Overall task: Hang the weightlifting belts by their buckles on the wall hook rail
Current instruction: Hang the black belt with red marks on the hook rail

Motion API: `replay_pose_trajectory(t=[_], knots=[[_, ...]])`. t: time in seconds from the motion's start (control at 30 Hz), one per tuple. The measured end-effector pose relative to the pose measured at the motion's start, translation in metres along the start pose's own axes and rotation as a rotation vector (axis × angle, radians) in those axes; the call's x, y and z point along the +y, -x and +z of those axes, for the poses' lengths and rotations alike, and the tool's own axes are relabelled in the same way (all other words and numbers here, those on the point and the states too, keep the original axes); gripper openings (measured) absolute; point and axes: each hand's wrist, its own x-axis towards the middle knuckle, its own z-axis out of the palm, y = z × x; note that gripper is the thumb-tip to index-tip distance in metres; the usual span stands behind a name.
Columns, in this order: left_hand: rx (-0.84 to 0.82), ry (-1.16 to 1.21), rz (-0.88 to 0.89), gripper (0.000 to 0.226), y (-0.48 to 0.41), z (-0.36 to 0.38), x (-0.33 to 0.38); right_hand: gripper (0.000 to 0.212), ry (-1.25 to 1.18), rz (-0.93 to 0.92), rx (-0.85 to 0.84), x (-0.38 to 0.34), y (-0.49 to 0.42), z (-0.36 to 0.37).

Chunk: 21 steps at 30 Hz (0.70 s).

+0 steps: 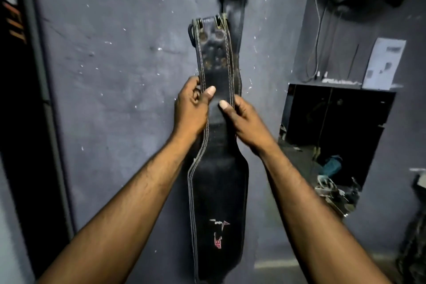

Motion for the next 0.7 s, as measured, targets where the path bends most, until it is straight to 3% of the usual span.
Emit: replay_pose_trajectory(t=[0.17,0.3,0.43,0.6,0.7], knots=[[-0.123,0.003,-0.002,0.034,-0.017,-0.011,0.014,0.012,0.015,-0.119,0.088,-0.022,-0.023,0.008],[0.035,-0.058,0.068,0.034,-0.021,-0.018,0.012,0.012,0.080,-0.168,0.083,-0.039,-0.037,0.016],[0.138,-0.115,0.099,0.030,-0.034,-0.033,0.011,0.023,-0.037,-0.024,-0.115,-0.008,-0.007,0.037],[0.206,-0.098,0.064,0.026,-0.036,-0.037,0.005,0.034,0.083,-0.040,0.088,-0.003,0.012,0.058],[0.229,-0.056,0.044,0.026,-0.036,-0.038,0.003,0.022,0.014,0.011,0.015,0.004,0.019,0.050]])
